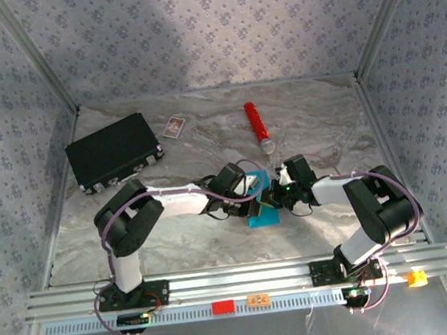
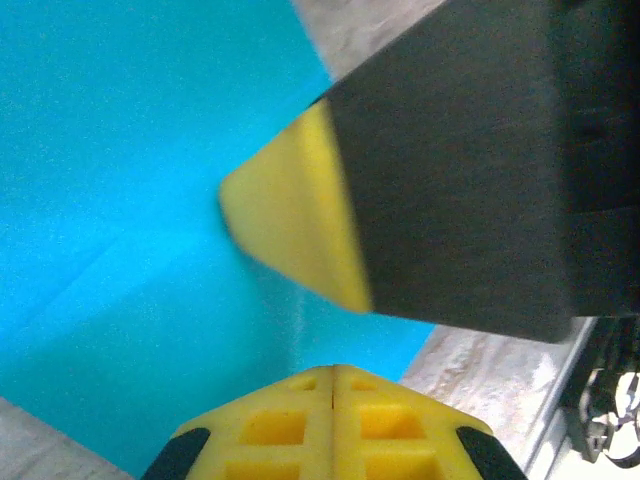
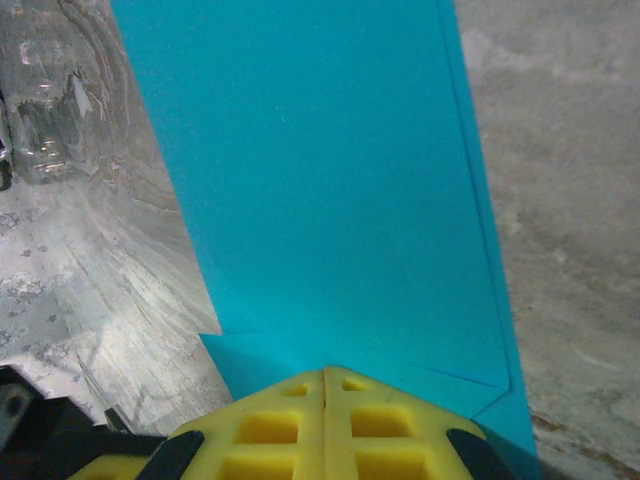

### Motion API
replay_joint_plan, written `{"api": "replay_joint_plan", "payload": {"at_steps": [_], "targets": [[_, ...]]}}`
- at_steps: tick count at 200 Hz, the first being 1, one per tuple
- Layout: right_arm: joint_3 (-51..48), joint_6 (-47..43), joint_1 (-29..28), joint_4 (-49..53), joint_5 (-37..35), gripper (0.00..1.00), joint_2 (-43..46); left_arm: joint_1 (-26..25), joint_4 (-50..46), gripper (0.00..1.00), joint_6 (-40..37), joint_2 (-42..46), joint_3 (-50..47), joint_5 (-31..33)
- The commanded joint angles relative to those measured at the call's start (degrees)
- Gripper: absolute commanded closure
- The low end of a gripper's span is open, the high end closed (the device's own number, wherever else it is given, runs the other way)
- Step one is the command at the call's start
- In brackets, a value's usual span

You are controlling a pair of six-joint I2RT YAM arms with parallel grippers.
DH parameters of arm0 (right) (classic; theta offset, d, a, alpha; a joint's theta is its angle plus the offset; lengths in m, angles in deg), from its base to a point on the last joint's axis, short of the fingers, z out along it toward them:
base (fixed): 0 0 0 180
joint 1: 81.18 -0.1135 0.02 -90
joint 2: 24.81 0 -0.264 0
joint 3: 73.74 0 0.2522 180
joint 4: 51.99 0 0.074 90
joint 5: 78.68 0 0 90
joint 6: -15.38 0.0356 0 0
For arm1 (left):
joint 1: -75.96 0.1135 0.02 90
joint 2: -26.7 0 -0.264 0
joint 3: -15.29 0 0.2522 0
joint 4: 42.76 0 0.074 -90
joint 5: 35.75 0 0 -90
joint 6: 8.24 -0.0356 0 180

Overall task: Fold a paper plane with a square sheet of paper (pick it up from the middle)
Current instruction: Fold the triangle a second time at the center of the table.

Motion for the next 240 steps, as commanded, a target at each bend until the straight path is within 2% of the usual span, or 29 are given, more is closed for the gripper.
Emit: {"api": "replay_joint_plan", "payload": {"at_steps": [1, 111, 180, 212, 240], "targets": [[-1.28, 0.11, 0.43, 3.60, -3.57, 0.93, 0.07, -0.32, -2.18, 0.96, 0.14, -1.17, -0.76, -0.54], [-1.25, -0.08, 0.64, 3.78, -3.68, 0.92, -0.26, -3.81, -7.54, 0.96, -0.95, 5.27, -8.42, 3.10], [-1.25, 0.07, 0.46, 3.60, -3.59, 0.92, 0.29, -2.98, -0.49, 0.97, 1.06, 12.59, -8.15, 4.02], [-1.16, 0.05, 0.36, 3.60, -3.59, 0.92, 0.33, -0.14, 2.91, 0.95, 1.75, 9.16, -6.24, 1.04], [-1.07, 0.11, 0.37, 3.58, -3.49, 0.93, 0.16, -0.01, 3.16, 0.95, 0.99, 5.04, -2.45, -0.91]]}}
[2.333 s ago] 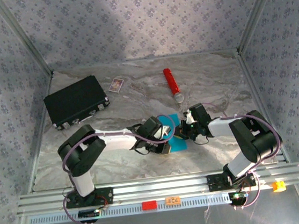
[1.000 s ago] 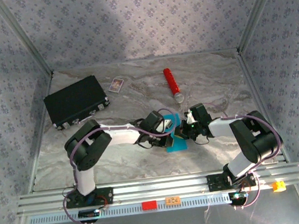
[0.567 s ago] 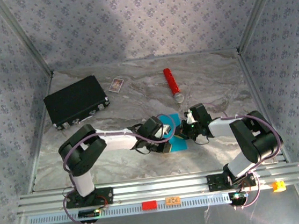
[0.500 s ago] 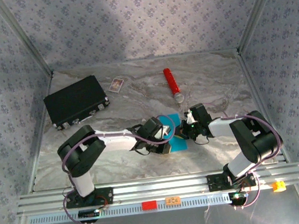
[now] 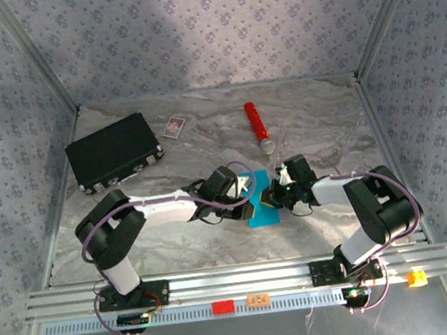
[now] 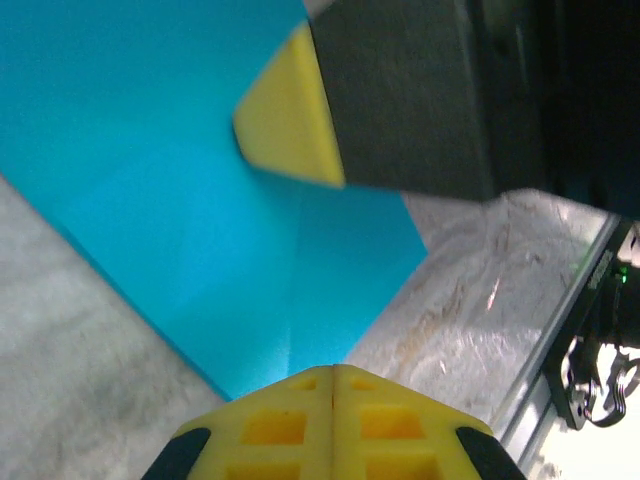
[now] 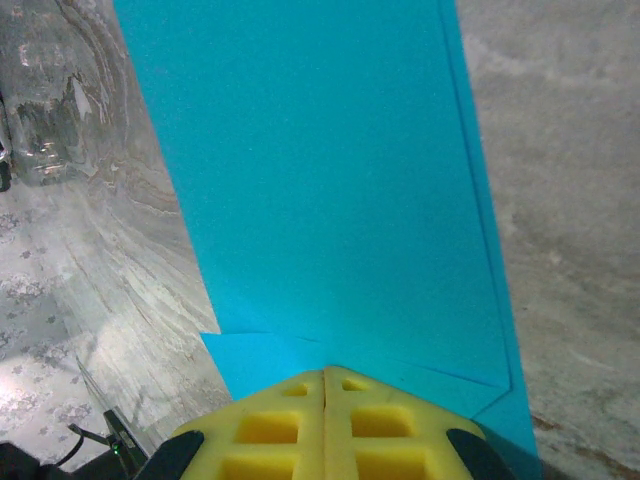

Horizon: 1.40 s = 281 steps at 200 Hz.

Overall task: Fold a paper plane with a square sheet of paper (pick it up from the middle)
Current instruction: Fold the triangle a second time at the center of the table.

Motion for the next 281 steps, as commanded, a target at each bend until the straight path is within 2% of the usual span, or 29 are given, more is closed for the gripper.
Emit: {"api": "replay_joint_plan", "payload": {"at_steps": [1, 99, 137, 216, 242, 281], "targets": [[-1.03, 0.11, 0.35, 3.57, -3.34, 0.93, 0.05, -0.04, 1.81, 0.95, -0.08, -3.34, 3.54, -3.07], [-1.25, 0.23, 0.33, 3.32, -3.34, 0.92, -0.25, -0.25, 1.24, 0.95, -0.15, -11.95, 7.88, -3.59], [-1.06, 0.02, 0.38, 3.69, -3.31, 0.93, -0.14, -1.30, -4.94, 0.97, -2.15, -11.45, 5.99, 1.28], [0.66, -0.77, -0.71, 2.10, -0.48, 0.91, 4.84, -1.97, -2.97, 0.99, -2.15, -10.14, 3.65, 0.62], [1.81, -1.97, -2.54, 4.78, -1.93, 0.92, 2.79, -1.81, -2.70, 0.99, -1.95, -9.72, 3.22, 1.09], [-0.84, -1.22, 0.91, 2.32, -2.02, 0.92, -1.25, -1.84, -2.40, 1.00, -1.62, -9.26, 2.94, 1.34]]}}
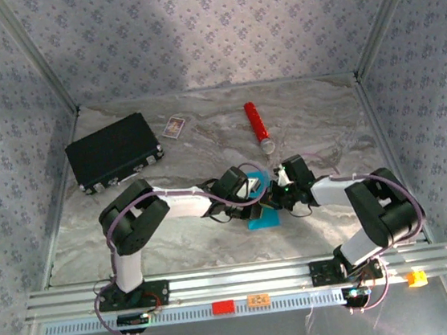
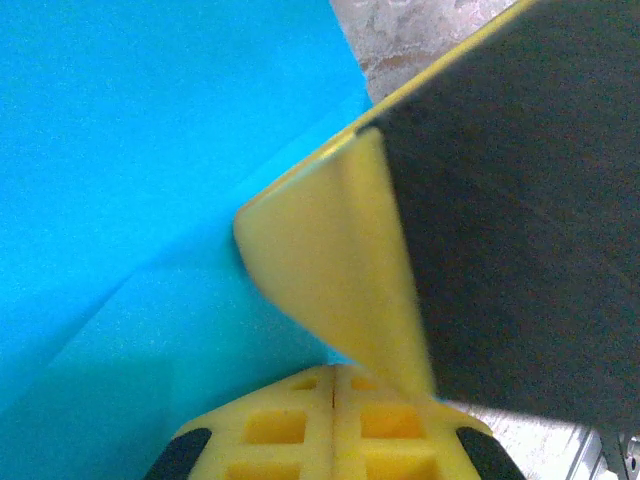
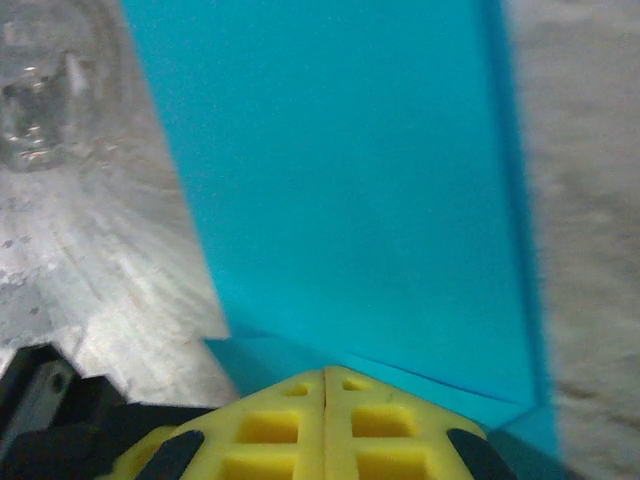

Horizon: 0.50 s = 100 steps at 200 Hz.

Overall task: Fold a paper plane with a square sheet of paper (pick it up from the middle)
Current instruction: Fold the triangle a second time at the center of the table.

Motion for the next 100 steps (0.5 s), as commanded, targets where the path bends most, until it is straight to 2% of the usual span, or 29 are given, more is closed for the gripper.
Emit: {"api": "replay_joint_plan", "payload": {"at_steps": [1, 73, 100], "targets": [[-1.33, -0.60, 2.16, 0.13, -1.11, 0.92, -2.05, -0.52, -4.45, 1.00, -0.70, 0.42, -1.93, 1.49], [-1.55, -3.10, 9.73, -2.21, 0.30, 0.92, -0.93, -0.42, -4.33, 1.00, -0.72, -0.46, -1.67, 0.94], [-1.62, -2.89, 10.84, -2.54, 1.69, 0.91, 2.50, -0.42, -4.16, 1.00, -0.65, -0.46, -1.76, 0.92]]}}
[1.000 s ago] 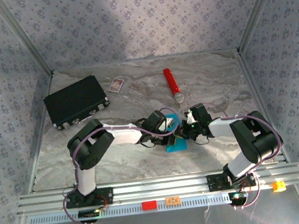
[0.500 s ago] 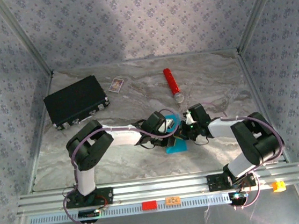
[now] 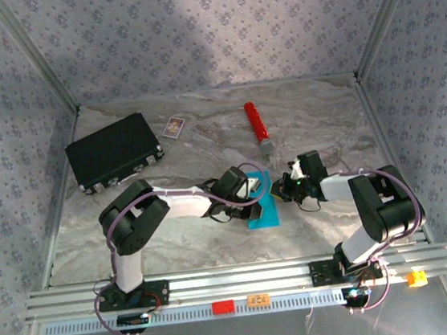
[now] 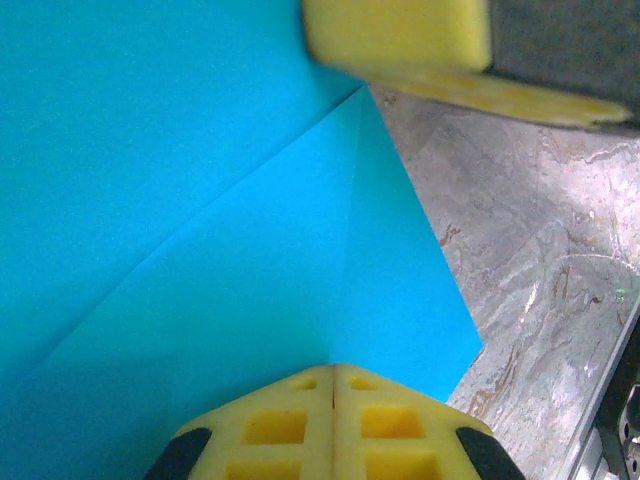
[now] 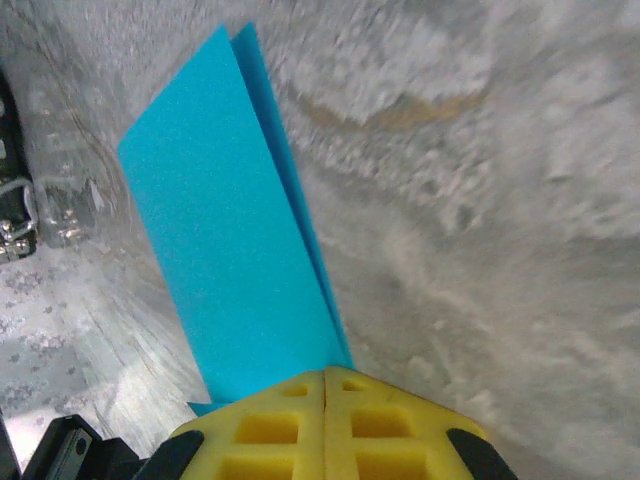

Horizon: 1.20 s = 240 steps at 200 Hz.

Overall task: Fold a paper plane with a square sheet of paper (pick it up from the middle)
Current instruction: Fold the triangle a second time at the center of the table.

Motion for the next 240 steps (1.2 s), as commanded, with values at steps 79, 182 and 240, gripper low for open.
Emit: {"api": "replay_joint_plan", "payload": {"at_steps": [79, 182, 240], "targets": [[-0.81, 0.88, -7.76, 2.47, -2.24, 0.91, 5.12, -0.48, -3.88, 1.00, -0.50, -0.47, -1.56, 0.71], [-1.56, -0.50, -6.54, 5.60, -5.80, 0.98, -0.57, -0.52, -7.00, 0.97, -2.36, 3.19, -3.50, -1.25], [-1.47, -0.14, -6.57, 4.99, -5.52, 0.98, -1.22, -1.46, -10.20, 0.97, -3.56, 6.38, -7.84, 1.92]]}}
